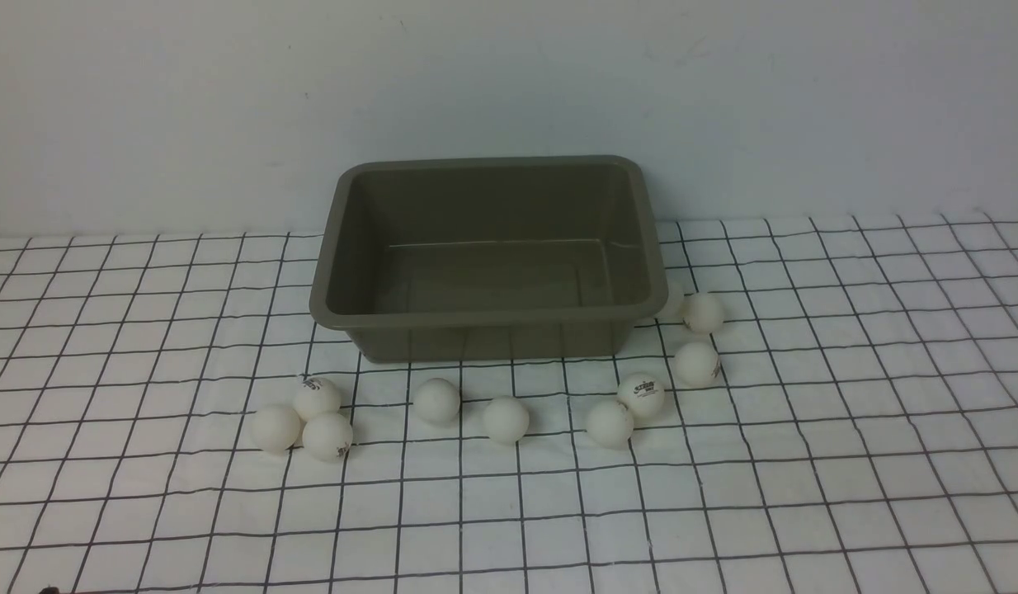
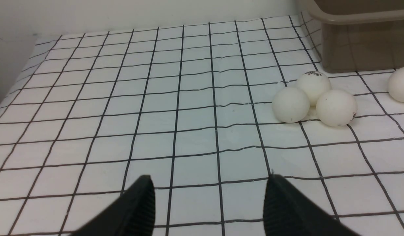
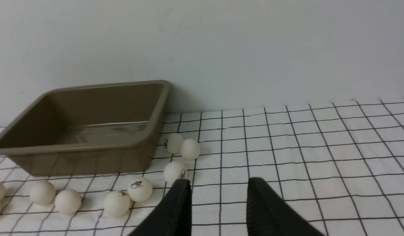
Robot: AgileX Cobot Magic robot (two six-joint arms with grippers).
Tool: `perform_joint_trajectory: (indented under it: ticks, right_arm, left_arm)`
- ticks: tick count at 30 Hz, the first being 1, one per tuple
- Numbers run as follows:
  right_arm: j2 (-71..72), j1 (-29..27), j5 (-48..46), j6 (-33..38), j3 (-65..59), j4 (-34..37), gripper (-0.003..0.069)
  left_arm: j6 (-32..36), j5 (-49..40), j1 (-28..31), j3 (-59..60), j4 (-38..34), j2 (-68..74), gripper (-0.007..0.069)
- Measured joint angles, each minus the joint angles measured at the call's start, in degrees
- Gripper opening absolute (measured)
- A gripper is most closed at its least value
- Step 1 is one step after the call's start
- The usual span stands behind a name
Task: Put the table tennis balls into the box on the white checkered tablecloth.
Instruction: 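Reach for and grasp a ping pong ball on the table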
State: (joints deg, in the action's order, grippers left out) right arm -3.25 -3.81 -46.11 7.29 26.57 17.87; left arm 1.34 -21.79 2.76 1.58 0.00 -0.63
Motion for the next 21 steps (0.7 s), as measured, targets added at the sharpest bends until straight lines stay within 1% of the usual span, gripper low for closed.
perform_joint_trajectory:
  ticks: [3, 6, 21]
  right_arm:
    - [0.0, 0.0, 0.04, -0.01, 0.0, 2.4, 0.0223]
    - [0.0, 0.0, 0.04, -0.01, 0.0, 3.23, 0.0223]
    - [0.0, 0.0, 0.42, -0.01, 0.0, 3.44, 0.0223]
  left_arm:
    - [0.0, 0.0, 0.0, 0.0, 0.0, 0.0, 0.0405]
    - [0.0, 0.0, 0.0, 0.0, 0.0, 0.0, 0.0405]
    - [0.13, 0.0, 0.0, 0.0, 0.0, 0.0, 0.0405]
